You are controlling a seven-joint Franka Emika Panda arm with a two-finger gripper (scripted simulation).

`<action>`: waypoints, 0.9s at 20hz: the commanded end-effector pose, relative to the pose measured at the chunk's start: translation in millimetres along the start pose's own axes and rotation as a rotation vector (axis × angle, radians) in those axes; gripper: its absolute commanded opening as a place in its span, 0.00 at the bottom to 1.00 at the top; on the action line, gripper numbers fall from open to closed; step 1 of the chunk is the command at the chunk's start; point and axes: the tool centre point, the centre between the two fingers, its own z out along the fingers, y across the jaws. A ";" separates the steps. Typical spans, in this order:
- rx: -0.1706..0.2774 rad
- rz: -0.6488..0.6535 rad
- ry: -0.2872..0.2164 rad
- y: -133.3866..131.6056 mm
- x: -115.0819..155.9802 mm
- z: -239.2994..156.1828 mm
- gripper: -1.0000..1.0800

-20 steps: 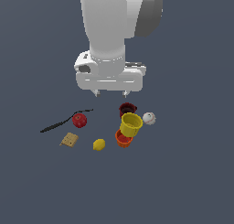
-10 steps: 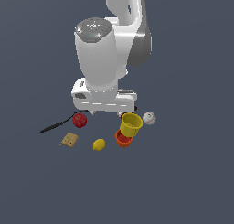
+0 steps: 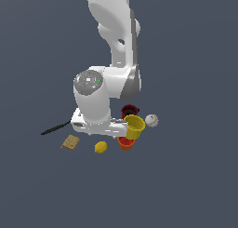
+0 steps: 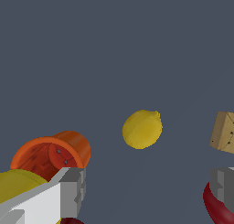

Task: Pick up a designated object from a clutter of objects.

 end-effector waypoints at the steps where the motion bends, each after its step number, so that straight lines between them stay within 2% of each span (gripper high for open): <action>1: -0.001 0.007 0.005 5.4 5.2 19.6 0.96; 8: -0.004 0.019 0.010 15.0 11.1 54.2 0.96; 18: -0.005 0.021 0.009 17.0 11.3 66.7 0.96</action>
